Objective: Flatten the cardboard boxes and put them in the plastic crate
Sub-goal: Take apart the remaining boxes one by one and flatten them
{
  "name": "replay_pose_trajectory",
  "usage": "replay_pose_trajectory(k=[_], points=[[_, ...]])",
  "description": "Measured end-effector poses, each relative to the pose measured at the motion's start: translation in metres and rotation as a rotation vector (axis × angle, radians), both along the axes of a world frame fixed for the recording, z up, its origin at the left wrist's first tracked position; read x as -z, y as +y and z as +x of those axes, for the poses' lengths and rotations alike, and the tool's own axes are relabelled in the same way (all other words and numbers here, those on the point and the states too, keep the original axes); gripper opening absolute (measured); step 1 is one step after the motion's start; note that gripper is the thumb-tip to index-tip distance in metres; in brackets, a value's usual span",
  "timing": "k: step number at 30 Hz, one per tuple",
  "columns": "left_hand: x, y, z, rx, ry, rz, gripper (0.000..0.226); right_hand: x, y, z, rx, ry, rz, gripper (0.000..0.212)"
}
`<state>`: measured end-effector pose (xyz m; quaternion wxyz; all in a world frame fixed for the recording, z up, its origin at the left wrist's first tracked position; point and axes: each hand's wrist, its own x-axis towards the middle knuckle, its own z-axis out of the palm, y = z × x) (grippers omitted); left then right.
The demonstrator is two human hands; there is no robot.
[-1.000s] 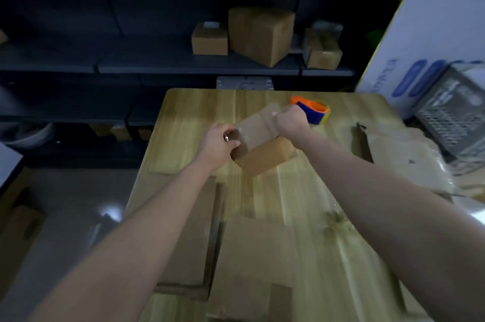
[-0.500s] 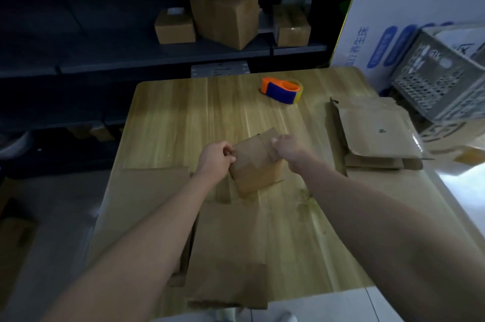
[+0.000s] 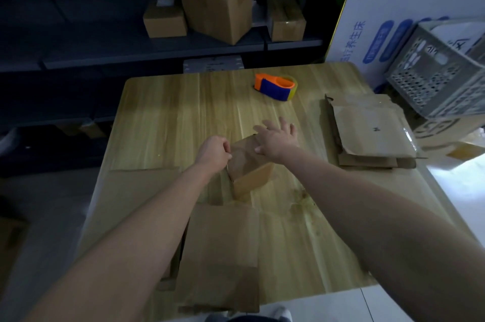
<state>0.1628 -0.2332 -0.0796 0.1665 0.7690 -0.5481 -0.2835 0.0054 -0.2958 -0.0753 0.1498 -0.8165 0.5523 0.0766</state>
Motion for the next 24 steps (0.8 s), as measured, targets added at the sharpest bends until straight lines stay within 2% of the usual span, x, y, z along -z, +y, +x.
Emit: replay_pose_trajectory(k=[6,10,13,21,24], points=[[0.001,-0.002,0.000,0.069,-0.039,0.026,0.021,0.002,0.000,0.004,0.008,0.014,0.038,0.050],[0.005,0.004,0.000,0.099,-0.030,-0.061,0.011,0.006,0.000,0.006,0.021,-0.015,0.049,0.050],[0.007,0.007,-0.004,0.097,-0.031,-0.125,0.017,0.008,0.000,0.006,0.019,-0.020,0.041,0.051],[0.010,0.007,-0.019,0.049,-0.133,-0.139,0.008,0.005,0.005,0.006,0.044,-0.056,0.040,0.051],[0.008,0.007,-0.017,0.028,-0.116,-0.138,0.008,0.004,0.004,0.006,0.051,-0.056,0.056,0.051]])
